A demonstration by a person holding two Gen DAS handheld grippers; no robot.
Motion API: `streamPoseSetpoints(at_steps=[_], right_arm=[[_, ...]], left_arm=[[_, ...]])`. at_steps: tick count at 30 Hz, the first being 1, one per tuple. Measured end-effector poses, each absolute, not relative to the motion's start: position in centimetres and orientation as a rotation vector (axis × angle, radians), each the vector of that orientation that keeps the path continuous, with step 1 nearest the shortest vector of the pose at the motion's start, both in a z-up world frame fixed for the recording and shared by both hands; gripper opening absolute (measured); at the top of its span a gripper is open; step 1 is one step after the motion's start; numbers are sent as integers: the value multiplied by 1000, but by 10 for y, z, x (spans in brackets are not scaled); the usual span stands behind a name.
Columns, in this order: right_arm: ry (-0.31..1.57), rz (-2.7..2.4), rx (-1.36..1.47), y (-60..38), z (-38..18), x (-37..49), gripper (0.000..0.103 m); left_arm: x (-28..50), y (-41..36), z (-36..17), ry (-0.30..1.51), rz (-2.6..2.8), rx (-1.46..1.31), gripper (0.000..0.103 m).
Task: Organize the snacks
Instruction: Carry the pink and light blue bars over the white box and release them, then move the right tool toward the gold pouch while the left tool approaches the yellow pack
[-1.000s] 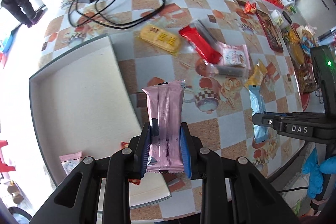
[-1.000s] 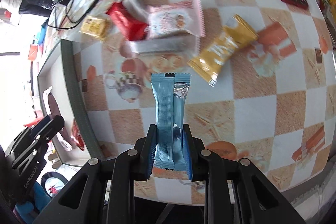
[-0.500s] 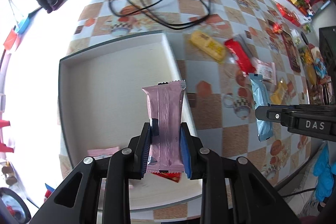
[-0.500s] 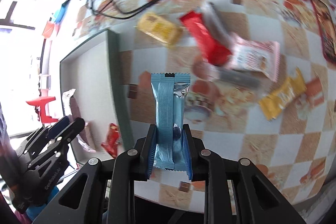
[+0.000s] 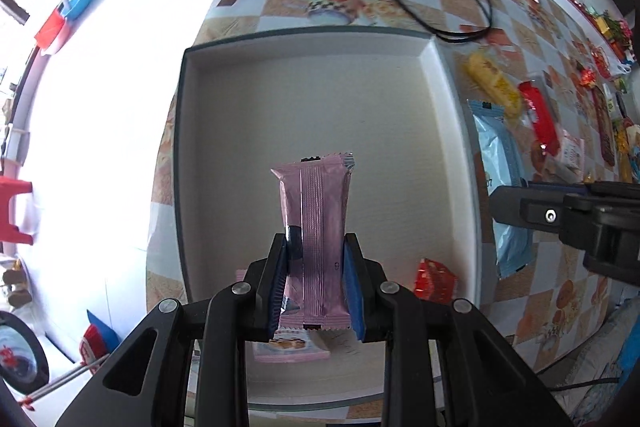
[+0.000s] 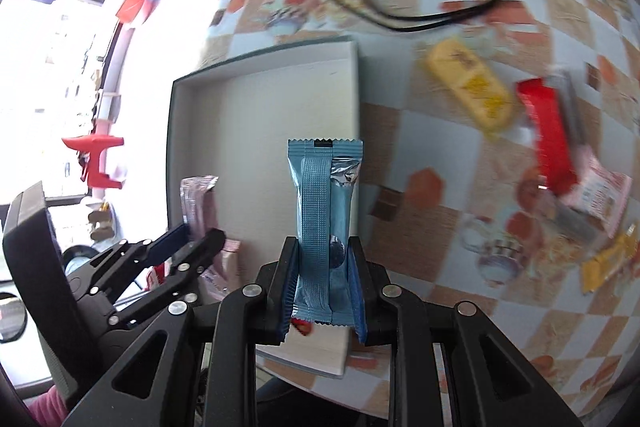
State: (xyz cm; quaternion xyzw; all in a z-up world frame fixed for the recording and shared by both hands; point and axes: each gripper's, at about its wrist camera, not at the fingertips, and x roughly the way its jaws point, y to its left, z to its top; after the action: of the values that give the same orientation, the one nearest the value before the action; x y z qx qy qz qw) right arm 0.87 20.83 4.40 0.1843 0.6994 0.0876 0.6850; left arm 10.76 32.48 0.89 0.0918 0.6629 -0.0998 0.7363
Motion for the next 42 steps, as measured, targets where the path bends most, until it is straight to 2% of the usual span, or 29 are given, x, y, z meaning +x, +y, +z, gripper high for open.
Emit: streamPoseSetpoints(at_steps=[6, 8, 9, 12, 13, 14, 16, 17, 18, 20, 21, 22, 23, 24, 36, 42], right_arm=[[1617, 231, 390, 235, 27, 15, 25], [1633, 235, 383, 240, 23, 15, 25], [1643, 236, 378, 242, 21, 15, 25], [1660, 242, 382, 243, 18, 12, 25], [1664, 243, 386, 243, 17, 12, 25], [1667, 239, 391, 241, 17, 12, 26], [1671, 218, 395, 235, 17, 9, 35], [1668, 204, 396, 232, 17, 9, 56], [1656, 189, 398, 229, 19, 9, 69], [1635, 168, 403, 220, 24, 6, 70], [1632, 149, 409, 213, 25, 5, 74], [1631, 137, 414, 206, 26, 3, 81], [1625, 115, 423, 198, 26, 1, 98], [1609, 82, 443, 186, 27, -3, 103], [1661, -319, 692, 57, -4, -91, 102], [1685, -441, 764, 13, -18, -137, 102]], left_arm=[[106, 338, -4, 1488, -196, 209, 30], [104, 340, -6, 1491, -193, 212, 32], [103, 340, -7, 1495, -192, 215, 38], [100, 339, -9, 1492, -180, 224, 65], [99, 339, -8, 1486, -173, 230, 71], [98, 338, -8, 1481, -168, 237, 72], [97, 336, -7, 1481, -166, 237, 75], [97, 335, -6, 1481, -167, 237, 75], [97, 333, -6, 1480, -170, 236, 75], [96, 330, -3, 1475, -177, 242, 75], [97, 327, -2, 1472, -183, 243, 75], [97, 322, 0, 1469, -195, 247, 75], [96, 317, 3, 1465, -207, 252, 75], [95, 312, 5, 1461, -217, 257, 75], [89, 214, 33, 1409, -454, 309, 77], [73, 157, 14, 1436, -588, 384, 79]])
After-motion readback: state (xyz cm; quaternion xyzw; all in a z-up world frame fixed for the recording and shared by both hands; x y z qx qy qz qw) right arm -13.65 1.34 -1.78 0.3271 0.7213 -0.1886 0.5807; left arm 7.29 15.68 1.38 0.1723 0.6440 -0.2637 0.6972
